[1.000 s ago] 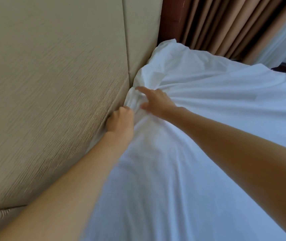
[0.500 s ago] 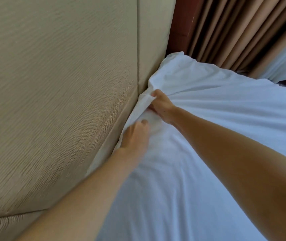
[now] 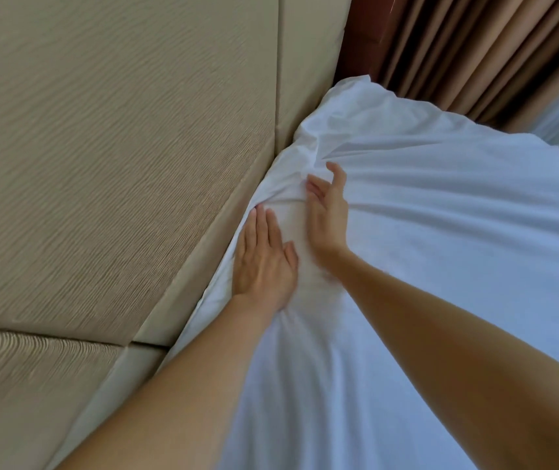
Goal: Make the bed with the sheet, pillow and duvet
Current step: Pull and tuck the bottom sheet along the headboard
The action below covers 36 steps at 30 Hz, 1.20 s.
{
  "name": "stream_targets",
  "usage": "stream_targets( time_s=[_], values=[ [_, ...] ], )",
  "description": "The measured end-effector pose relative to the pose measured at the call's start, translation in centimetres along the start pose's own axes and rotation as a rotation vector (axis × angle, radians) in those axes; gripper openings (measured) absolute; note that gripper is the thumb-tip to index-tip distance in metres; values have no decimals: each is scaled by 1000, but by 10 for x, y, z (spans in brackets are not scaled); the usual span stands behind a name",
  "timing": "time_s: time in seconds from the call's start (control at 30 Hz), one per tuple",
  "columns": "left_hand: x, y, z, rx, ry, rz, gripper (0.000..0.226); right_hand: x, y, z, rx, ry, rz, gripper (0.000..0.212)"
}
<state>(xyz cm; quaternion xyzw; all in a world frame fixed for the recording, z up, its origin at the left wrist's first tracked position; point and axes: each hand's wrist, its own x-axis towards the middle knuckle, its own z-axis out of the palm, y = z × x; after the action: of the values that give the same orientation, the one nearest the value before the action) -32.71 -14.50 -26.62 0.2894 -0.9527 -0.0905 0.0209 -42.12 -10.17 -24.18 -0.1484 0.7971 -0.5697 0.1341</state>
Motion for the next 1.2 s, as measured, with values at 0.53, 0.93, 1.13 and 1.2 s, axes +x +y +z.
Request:
stream_targets(
  time_s=[0.53, 0.93, 1.13, 1.2],
  values=[
    [-46, -17, 5, 38, 167, -78, 44, -34, 21, -4, -740, -121, -381, 42],
    [-33, -21, -1, -179, -71, -110, 56, 5, 19, 7, -1064, -503, -449, 52],
    [-12, -30, -17, -318, -162, -195, 45, 21, 16, 16, -1070, -474, -517, 43],
    [-7, -31, -24, -287, -185, -198, 40, 26, 12, 19, -1080, -486, -507, 41]
  ],
)
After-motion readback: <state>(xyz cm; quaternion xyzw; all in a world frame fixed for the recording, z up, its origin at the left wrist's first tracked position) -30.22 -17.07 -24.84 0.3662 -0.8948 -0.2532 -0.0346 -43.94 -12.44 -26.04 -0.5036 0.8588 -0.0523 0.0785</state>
